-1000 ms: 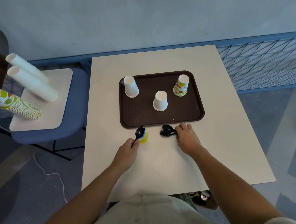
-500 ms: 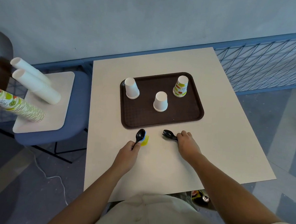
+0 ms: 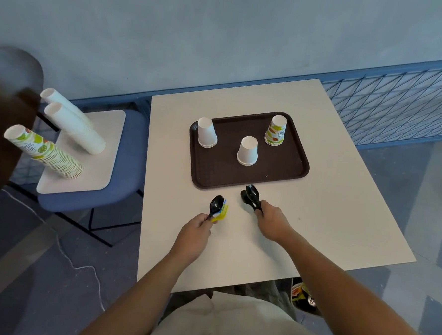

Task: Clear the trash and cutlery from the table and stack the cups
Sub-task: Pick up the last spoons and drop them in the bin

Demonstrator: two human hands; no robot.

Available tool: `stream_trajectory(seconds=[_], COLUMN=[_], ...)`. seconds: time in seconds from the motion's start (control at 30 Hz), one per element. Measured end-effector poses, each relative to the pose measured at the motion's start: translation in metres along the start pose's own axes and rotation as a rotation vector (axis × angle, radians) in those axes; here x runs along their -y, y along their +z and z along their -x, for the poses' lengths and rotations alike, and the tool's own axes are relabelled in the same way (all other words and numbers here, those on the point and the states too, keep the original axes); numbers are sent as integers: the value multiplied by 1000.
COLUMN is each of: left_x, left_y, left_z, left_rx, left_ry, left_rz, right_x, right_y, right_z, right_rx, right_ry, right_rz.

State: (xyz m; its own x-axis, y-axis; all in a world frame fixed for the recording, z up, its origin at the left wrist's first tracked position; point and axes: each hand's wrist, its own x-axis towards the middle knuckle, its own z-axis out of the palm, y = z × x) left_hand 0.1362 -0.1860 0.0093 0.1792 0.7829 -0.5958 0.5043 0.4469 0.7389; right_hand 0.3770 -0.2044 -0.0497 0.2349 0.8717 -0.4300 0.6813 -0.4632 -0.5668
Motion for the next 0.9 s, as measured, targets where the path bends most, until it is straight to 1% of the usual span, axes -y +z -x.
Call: stream_trajectory(seconds=[0.17,0.27,0.37,0.43,0.63,0.77,0.9], left_x=[14,21,26,28,28,28,20], left_y=[-4,1,7,12,35,64,113], left_z=[17,27,40,48,63,69,84], left_rx=[1,-1,6,5,-1,-2,2], left_ry=[3,12,59,92,136,145,128], left_rz=[12,13,-34,-72,-21,-33,-48], right_x=[20,26,27,25,1,-28,-74], right_y=[16,19,18,15,-6,-25,-49], right_z=[29,50,73,86,117,134,153], right_rx=[66,55,77,85,68,39,1], right_ry=[70,87,128,147,132,110,117], right_rz=[-319,-390,-534,-584,-645,-612,-530])
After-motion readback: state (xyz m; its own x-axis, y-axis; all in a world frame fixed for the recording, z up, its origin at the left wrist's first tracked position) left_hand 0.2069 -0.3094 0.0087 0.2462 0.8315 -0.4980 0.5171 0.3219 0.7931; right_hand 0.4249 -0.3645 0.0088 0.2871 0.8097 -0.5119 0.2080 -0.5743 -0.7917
